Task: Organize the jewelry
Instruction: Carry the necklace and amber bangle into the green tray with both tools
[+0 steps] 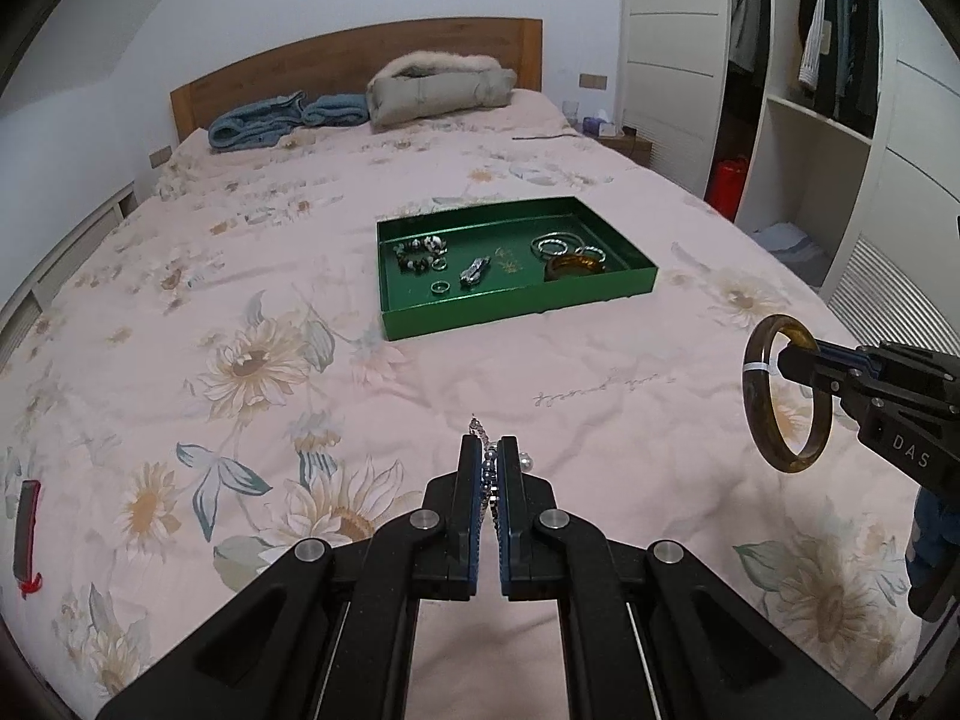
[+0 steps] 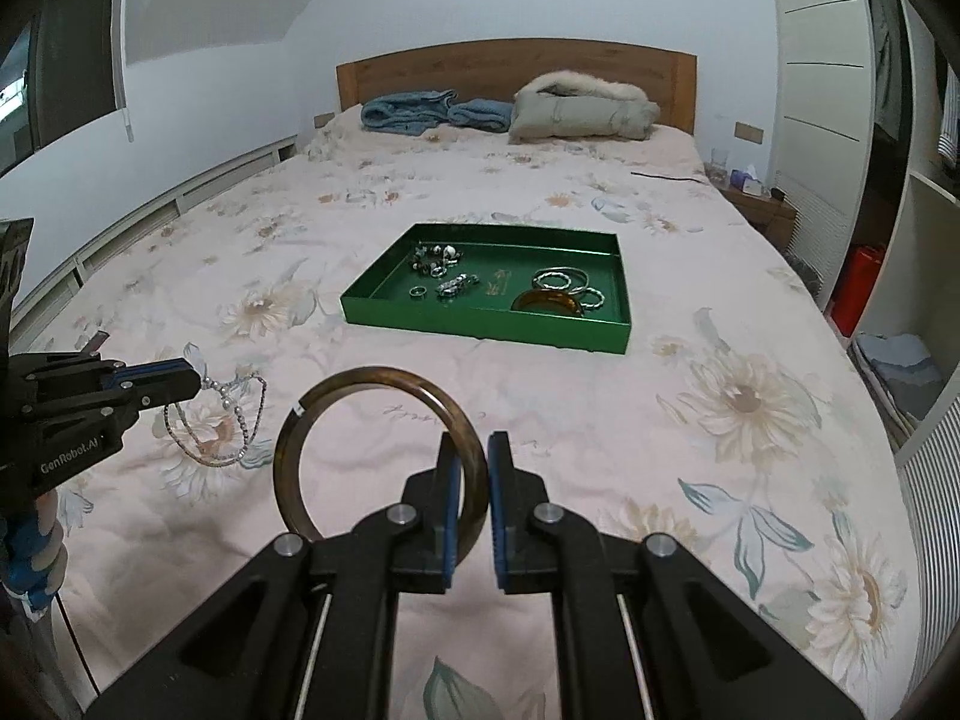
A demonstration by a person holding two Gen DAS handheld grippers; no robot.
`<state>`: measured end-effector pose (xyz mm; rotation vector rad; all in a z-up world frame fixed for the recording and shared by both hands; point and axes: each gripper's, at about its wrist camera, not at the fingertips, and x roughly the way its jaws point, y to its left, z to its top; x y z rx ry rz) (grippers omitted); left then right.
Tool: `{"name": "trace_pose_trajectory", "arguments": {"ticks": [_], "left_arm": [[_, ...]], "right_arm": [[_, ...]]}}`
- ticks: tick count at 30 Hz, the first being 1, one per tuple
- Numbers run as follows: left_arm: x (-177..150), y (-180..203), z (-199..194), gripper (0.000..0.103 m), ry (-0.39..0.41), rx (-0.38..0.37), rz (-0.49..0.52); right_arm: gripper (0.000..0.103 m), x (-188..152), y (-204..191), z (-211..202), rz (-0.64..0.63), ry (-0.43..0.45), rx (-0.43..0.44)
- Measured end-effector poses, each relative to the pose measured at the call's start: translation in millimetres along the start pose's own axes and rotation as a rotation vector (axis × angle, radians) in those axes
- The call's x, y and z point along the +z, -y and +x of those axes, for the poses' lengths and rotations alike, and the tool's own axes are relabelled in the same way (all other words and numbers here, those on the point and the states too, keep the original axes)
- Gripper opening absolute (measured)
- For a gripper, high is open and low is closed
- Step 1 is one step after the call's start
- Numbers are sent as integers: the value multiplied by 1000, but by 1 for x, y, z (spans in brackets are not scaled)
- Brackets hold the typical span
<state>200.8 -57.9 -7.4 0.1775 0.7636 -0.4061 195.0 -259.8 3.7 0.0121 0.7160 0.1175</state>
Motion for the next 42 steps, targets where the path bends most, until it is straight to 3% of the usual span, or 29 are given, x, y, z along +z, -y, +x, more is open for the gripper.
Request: {"name": "trace_pose_trajectory", "arguments": {"ticks": [24,42], "left_arm": [[15,21,-71,4,138,27,-10],[72,31,-59,4,245,84,32]], "right_arm": [[8,9,1,-82,23,126,-9],[8,69,19,-76,16,205,-34]]}}
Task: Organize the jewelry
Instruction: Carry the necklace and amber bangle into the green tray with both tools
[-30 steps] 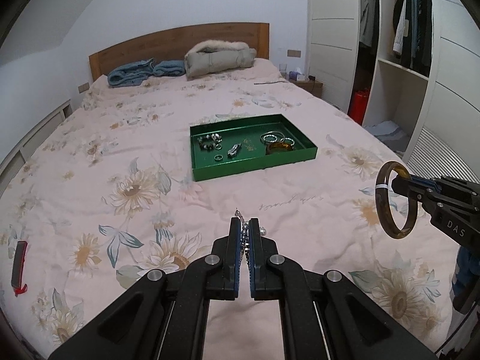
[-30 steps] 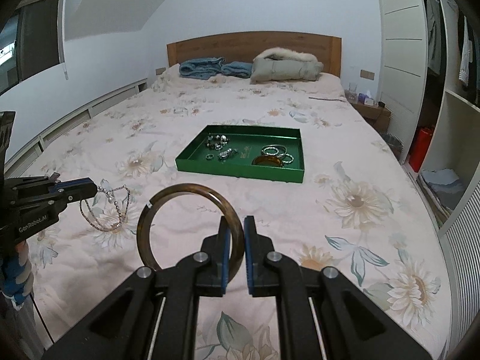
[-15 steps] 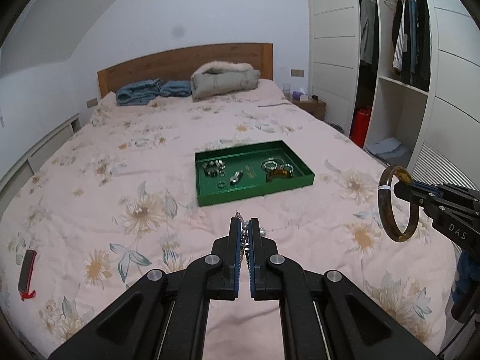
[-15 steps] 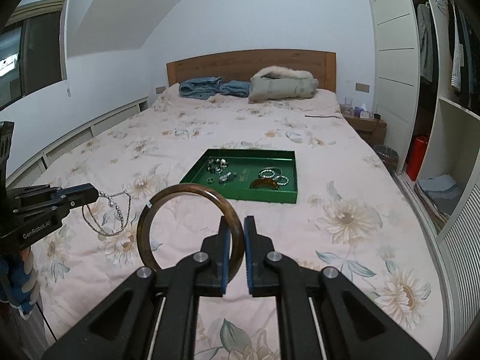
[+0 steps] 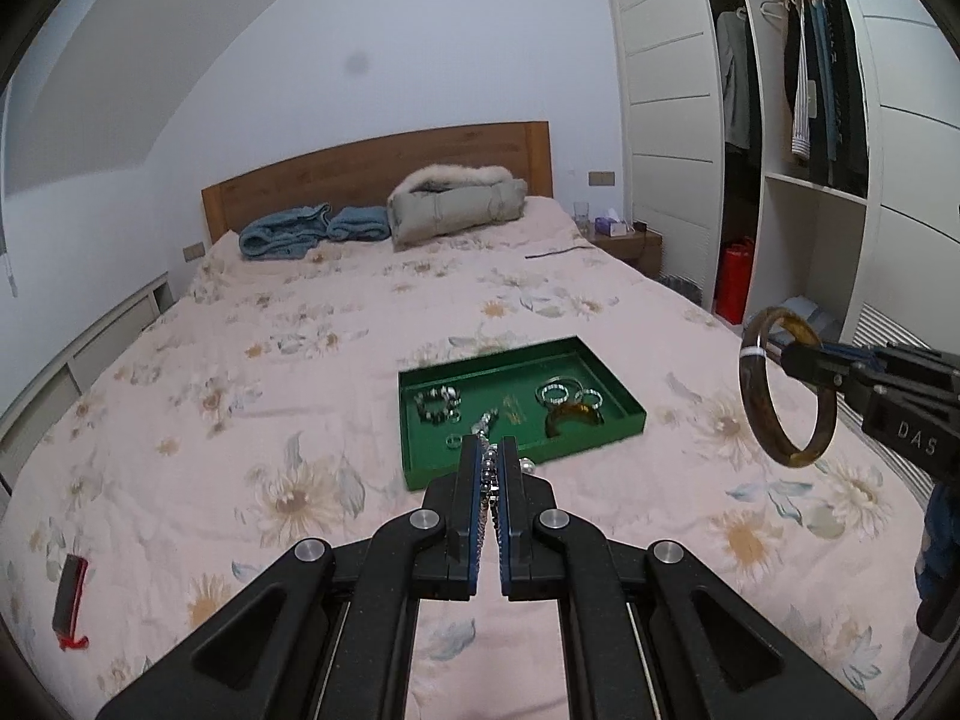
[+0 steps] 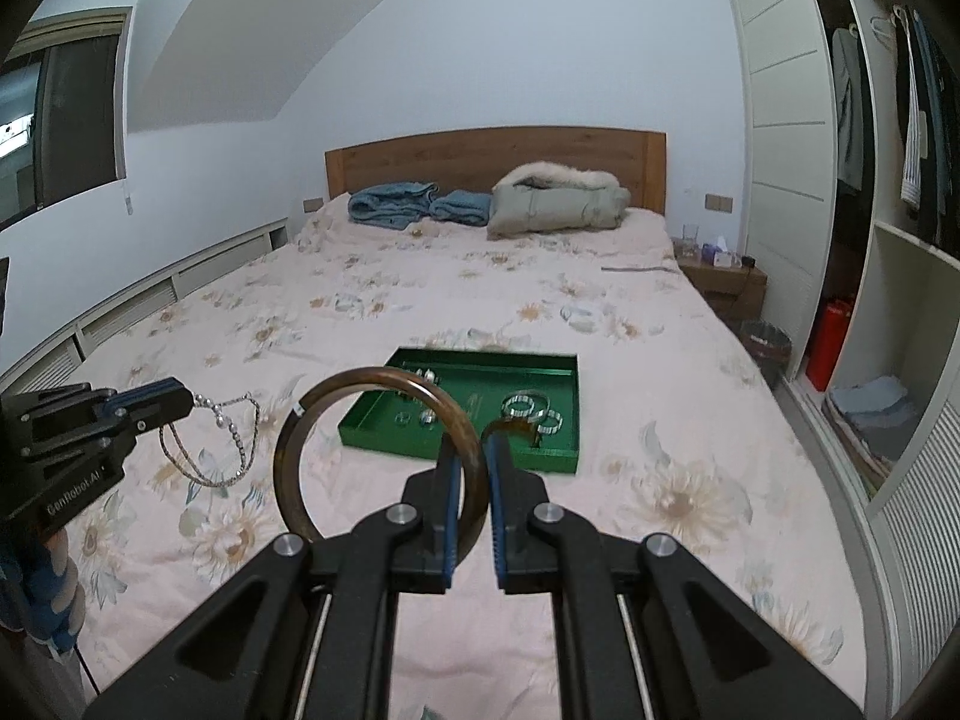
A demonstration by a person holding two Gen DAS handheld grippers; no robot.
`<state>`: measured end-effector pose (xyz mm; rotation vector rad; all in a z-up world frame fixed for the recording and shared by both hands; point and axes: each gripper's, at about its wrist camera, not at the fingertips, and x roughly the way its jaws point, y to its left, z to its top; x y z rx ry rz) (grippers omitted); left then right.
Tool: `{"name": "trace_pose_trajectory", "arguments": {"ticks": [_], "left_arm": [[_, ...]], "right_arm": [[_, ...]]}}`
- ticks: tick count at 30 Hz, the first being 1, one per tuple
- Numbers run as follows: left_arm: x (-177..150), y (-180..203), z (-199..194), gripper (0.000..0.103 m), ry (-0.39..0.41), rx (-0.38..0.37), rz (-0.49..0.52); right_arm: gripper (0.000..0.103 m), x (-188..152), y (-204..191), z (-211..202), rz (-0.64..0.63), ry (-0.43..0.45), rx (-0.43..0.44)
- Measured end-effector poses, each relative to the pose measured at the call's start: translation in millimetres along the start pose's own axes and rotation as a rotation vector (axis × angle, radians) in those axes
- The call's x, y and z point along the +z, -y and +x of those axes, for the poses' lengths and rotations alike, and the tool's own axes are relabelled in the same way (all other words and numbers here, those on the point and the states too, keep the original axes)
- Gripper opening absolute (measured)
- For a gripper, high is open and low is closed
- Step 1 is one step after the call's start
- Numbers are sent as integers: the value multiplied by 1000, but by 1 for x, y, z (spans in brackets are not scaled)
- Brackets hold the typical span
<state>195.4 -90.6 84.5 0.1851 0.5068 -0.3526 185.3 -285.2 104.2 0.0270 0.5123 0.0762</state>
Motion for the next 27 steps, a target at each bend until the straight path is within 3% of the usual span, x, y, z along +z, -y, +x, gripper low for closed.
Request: {"name": "trace_pose_trajectory", "arguments": {"ticks": [16,22,27], "left_arm": [[47,2,57,4,47,45,62],[51,-8,109,4,7,46,58],[54,-26,175,4,-67,44,29]], "right_arm": [[8,65,20,59,12,41,-7],[8,69,26,107,30,15,-11],[8,62,35,165,63,-37,-8]]}}
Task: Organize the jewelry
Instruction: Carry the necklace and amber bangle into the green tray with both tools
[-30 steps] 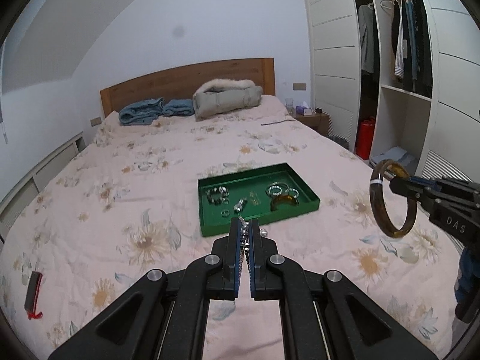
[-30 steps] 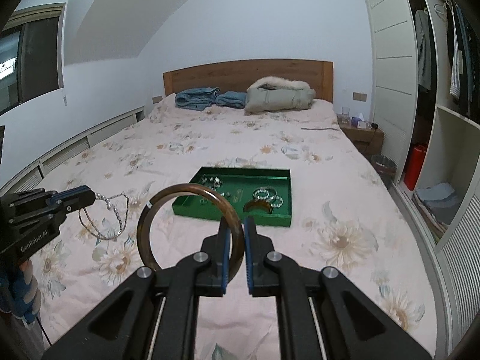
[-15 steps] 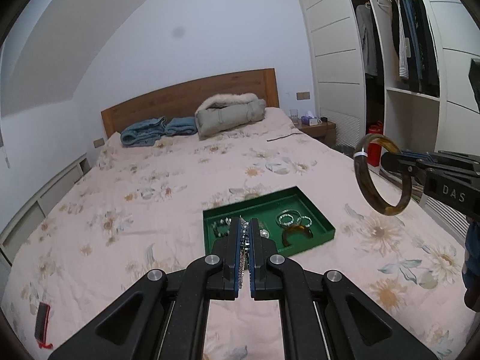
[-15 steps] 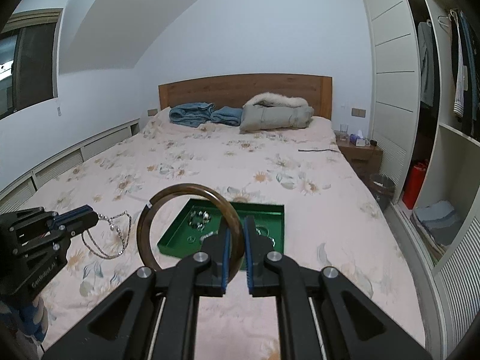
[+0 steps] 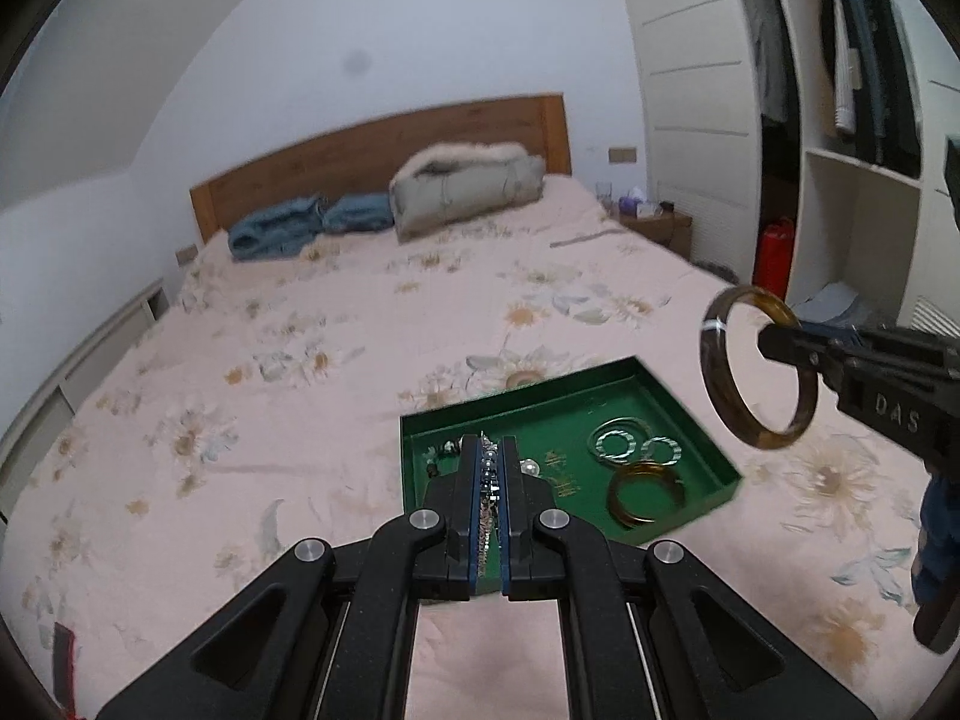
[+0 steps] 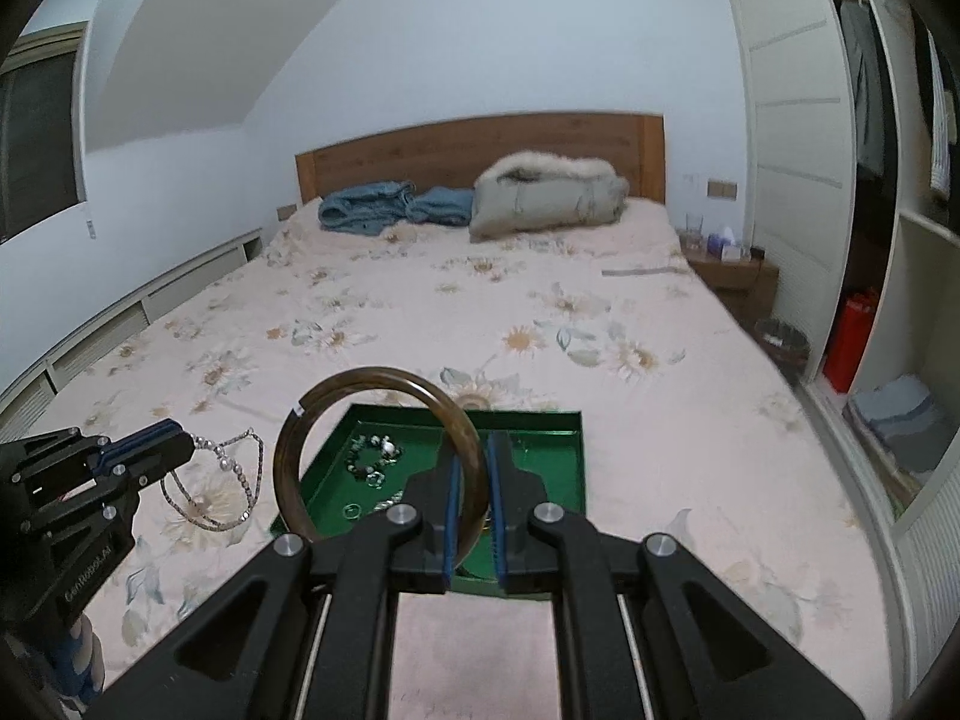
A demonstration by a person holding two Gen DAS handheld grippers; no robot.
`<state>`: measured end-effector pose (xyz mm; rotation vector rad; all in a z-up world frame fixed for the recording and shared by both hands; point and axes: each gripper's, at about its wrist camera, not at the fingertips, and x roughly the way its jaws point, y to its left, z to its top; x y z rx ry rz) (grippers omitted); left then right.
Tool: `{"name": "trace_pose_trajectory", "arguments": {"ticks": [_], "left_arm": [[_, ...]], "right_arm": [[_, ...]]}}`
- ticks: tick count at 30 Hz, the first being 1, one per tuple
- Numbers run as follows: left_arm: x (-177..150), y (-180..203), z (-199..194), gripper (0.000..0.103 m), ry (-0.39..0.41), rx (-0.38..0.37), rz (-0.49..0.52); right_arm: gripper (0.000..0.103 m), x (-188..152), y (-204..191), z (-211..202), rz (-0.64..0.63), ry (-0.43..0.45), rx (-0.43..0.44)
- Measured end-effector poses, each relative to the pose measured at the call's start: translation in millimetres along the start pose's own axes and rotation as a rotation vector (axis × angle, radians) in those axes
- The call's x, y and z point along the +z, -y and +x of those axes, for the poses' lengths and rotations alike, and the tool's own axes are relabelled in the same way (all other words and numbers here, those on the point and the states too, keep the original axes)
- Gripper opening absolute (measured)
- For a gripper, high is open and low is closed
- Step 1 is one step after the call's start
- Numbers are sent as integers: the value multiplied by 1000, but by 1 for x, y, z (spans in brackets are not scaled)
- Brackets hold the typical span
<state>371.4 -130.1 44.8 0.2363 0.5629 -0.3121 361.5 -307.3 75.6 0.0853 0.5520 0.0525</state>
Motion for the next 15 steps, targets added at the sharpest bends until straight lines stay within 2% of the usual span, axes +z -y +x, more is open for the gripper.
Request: {"name": "trace_pose_trajectory", "arguments": {"ticks": [9,15], "left_arm": [[-10,-6,112,4,-142,-48,-61],[-28,-17,176,4,-250,-24,-125]], "right_arm": [[8,-23,4,112,21,-123,5],[8,-41,1,175,22,-219,-5]]}}
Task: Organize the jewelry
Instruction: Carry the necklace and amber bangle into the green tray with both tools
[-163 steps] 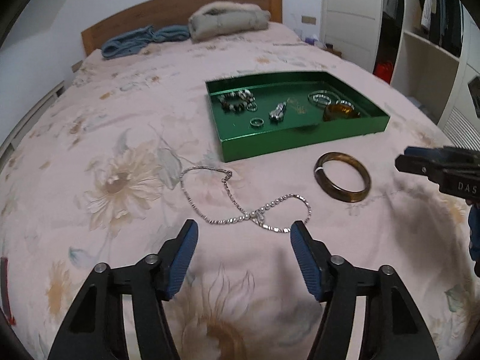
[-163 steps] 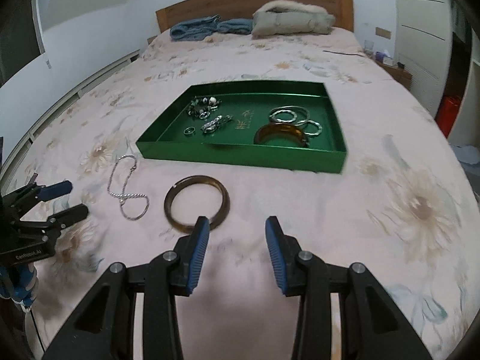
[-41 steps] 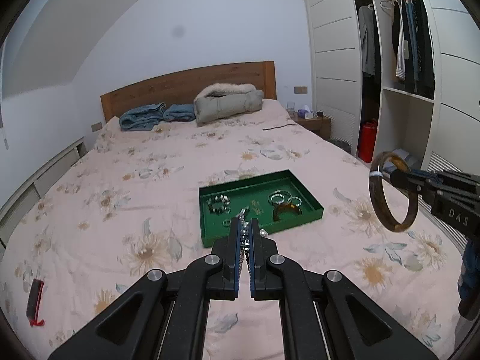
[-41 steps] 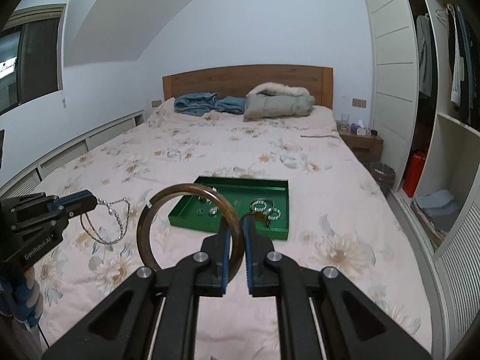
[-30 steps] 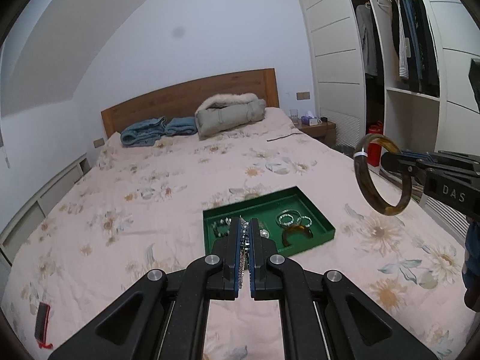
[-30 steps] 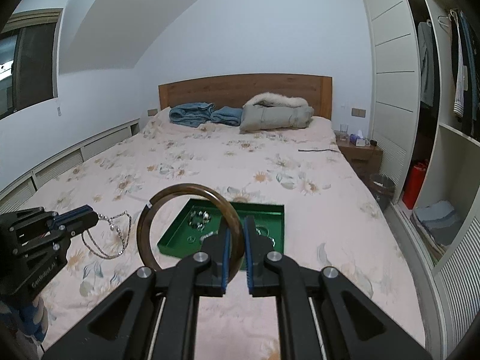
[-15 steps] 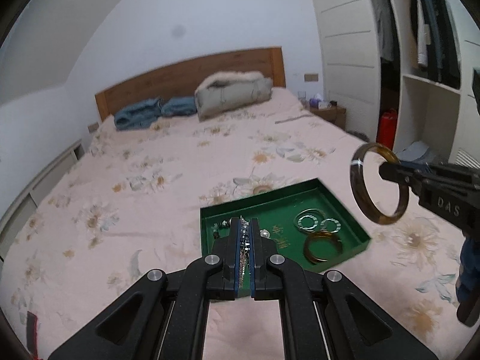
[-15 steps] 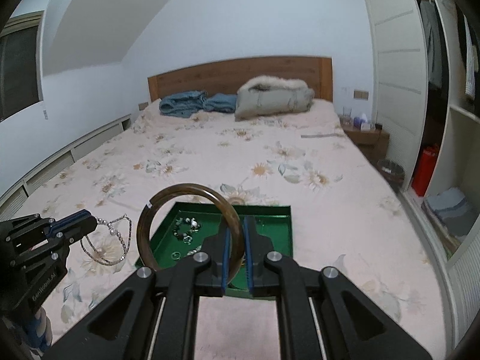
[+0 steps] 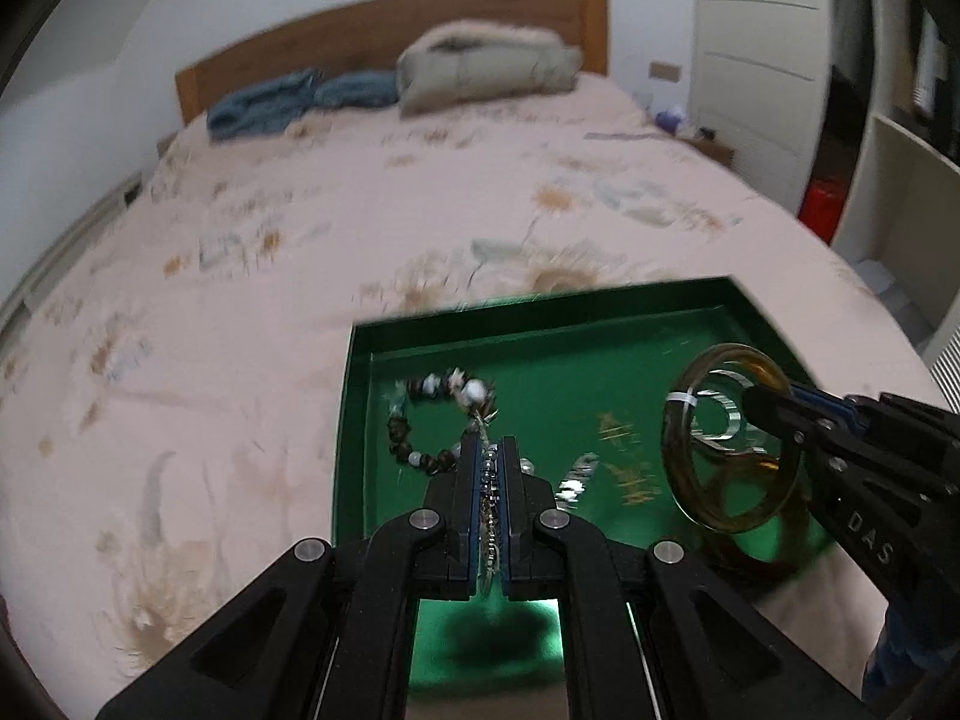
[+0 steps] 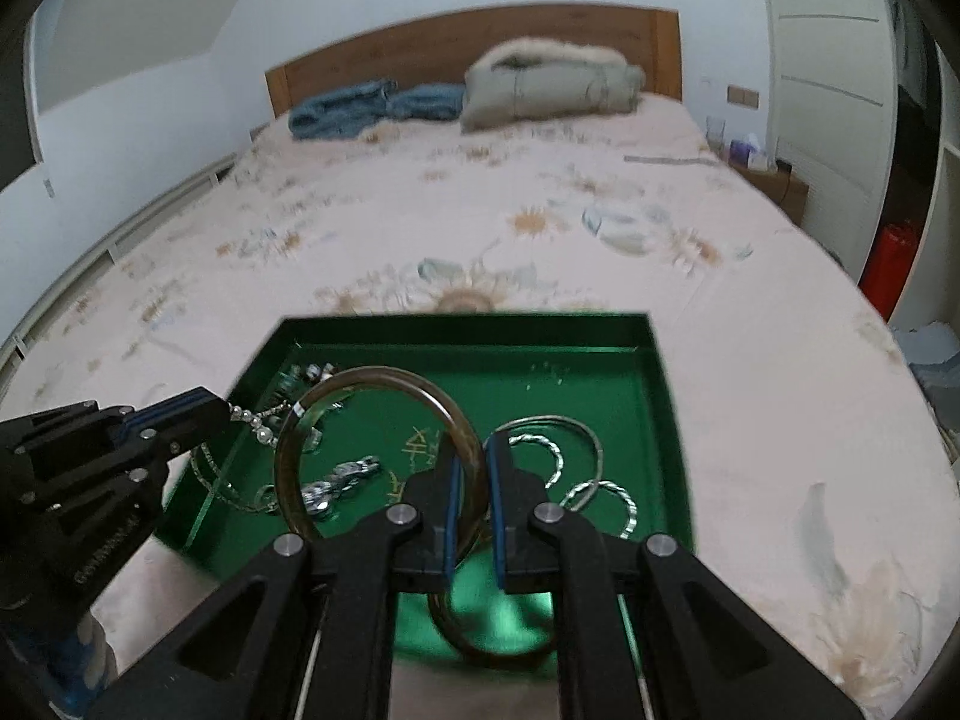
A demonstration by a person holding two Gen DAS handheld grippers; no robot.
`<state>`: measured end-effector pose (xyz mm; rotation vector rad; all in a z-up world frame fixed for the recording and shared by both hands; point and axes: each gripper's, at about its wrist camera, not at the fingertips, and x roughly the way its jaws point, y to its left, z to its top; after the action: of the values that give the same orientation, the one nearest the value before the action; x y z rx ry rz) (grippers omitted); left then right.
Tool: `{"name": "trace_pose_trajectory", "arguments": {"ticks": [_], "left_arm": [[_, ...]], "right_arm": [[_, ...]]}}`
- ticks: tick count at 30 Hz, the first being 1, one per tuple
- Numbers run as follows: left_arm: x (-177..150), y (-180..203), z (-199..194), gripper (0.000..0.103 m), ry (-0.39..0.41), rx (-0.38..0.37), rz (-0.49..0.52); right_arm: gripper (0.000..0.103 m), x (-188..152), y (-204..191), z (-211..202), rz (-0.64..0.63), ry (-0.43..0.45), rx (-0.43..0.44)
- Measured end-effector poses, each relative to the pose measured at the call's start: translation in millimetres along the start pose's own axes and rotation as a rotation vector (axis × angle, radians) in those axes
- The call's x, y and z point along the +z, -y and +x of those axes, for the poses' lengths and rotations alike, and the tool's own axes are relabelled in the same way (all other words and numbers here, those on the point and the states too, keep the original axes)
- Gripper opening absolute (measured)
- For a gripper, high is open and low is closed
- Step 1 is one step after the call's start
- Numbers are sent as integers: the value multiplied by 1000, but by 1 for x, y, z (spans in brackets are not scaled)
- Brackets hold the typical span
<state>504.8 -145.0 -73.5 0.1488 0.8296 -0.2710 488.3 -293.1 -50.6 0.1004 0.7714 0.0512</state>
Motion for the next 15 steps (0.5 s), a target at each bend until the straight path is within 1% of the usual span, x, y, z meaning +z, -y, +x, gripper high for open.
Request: {"name": "trace_pose_trajectory", "arguments": {"ticks": [3,6,12,15], "left_arm": [[0,-9,20,4,-44,16,-26],[-3,-17,34,4,-77,34,-36],[-10,-30,54,5,-132,50,-73],[-13,-30,54,5,-127,56,-61]], "right_arm": [[8,0,-4,28,-14,-52,-27],[8,-5,-4,46,-20,-99,-46],[8,-7,-8,65,-46,-141,-72],[8,-7,-11,69,-74,-153,-89]]}}
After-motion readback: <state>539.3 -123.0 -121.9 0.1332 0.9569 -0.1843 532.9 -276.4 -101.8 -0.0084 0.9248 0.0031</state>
